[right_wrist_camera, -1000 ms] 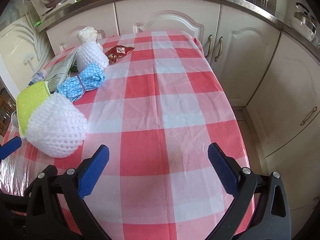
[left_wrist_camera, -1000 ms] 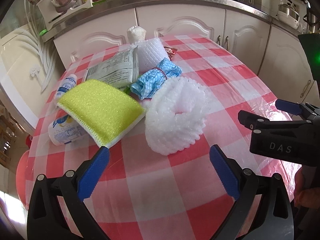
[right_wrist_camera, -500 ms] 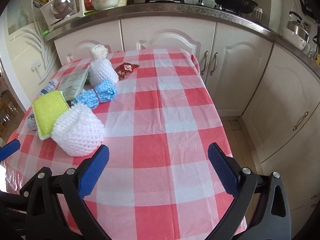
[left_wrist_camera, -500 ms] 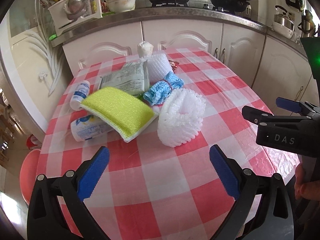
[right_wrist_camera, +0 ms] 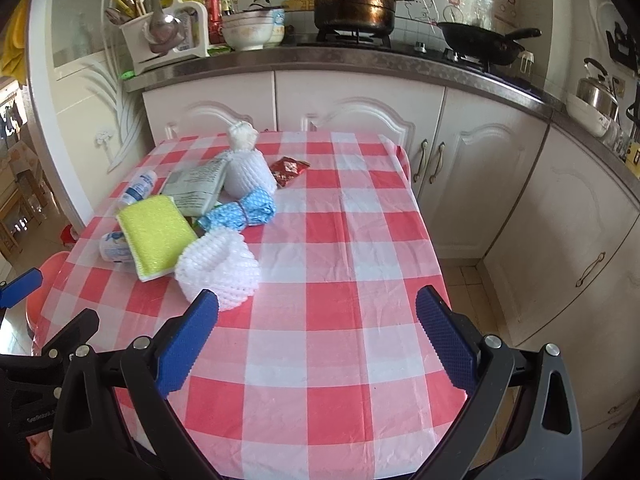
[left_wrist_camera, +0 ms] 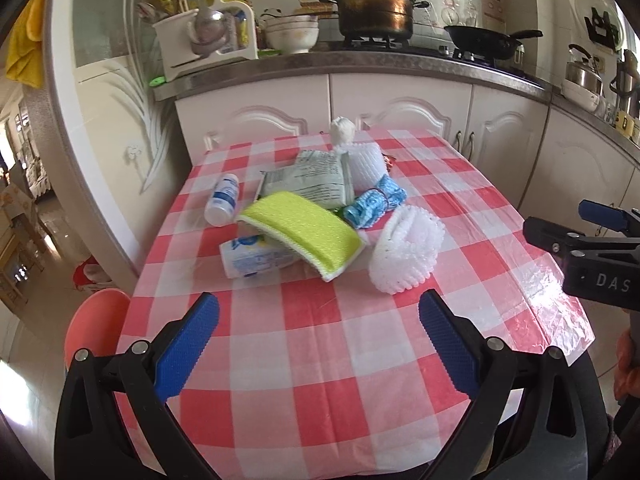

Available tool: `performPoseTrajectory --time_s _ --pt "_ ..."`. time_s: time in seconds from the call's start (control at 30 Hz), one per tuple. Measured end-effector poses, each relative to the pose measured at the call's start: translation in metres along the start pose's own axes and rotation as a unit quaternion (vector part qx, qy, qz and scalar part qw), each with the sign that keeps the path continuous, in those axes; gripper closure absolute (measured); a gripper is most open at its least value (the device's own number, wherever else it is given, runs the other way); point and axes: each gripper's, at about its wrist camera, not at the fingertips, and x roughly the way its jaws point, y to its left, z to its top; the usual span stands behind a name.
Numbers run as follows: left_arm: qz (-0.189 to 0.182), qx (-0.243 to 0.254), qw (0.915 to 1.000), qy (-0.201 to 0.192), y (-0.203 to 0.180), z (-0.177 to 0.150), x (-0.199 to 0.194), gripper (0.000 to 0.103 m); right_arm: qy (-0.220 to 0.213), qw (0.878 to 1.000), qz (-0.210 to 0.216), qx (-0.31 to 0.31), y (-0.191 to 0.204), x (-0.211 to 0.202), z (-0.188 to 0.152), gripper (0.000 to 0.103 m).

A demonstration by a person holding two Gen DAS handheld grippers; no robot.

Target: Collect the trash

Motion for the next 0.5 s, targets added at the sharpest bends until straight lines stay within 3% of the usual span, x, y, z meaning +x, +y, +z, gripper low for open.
performPoseTrajectory --time_s 0.5 --pt "0.027 -0.037 0.9986 -0.029 0.039 -0.004 -0.036 0.005 -0.042 0.999 0.008 -0.024 0.022 -0.047 0.01 0.004"
